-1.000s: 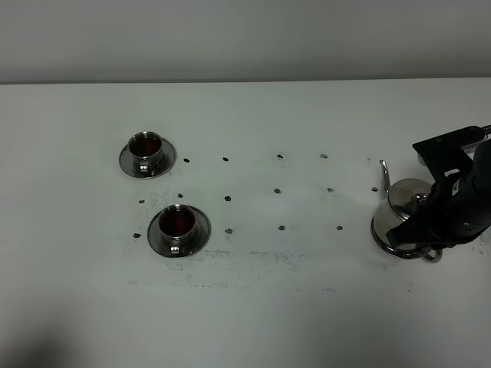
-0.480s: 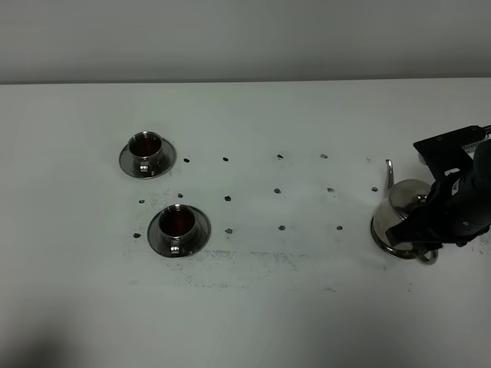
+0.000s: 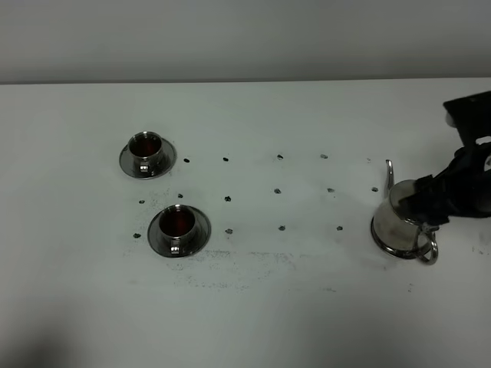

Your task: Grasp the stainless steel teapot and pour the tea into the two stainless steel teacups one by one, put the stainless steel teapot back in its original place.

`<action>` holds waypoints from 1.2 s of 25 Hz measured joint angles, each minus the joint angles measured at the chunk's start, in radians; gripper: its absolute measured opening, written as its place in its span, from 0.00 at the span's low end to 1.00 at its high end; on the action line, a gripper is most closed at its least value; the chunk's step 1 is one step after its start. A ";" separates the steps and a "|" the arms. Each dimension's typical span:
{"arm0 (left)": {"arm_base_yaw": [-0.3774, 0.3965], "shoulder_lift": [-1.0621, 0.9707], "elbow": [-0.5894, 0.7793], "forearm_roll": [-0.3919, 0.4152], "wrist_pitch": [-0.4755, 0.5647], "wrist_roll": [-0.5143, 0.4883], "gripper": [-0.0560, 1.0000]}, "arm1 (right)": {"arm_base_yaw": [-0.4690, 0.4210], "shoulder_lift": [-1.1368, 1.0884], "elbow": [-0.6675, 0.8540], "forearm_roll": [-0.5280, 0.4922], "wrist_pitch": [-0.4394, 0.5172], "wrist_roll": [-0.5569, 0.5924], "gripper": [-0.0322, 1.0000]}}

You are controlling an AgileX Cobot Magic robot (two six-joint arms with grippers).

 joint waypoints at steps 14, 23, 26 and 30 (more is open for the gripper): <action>0.000 0.000 0.000 0.000 0.000 0.000 0.40 | 0.000 -0.569 0.019 -0.029 0.033 0.001 0.38; 0.000 0.000 0.000 0.000 0.000 0.000 0.40 | 0.000 -0.904 0.223 -0.044 0.149 0.003 0.25; 0.000 0.000 0.000 0.000 0.000 0.000 0.40 | 0.000 -1.031 0.288 -0.045 0.241 0.017 0.25; 0.000 0.000 0.000 0.000 0.000 0.000 0.40 | 0.000 -1.178 0.313 -0.039 0.378 0.034 0.24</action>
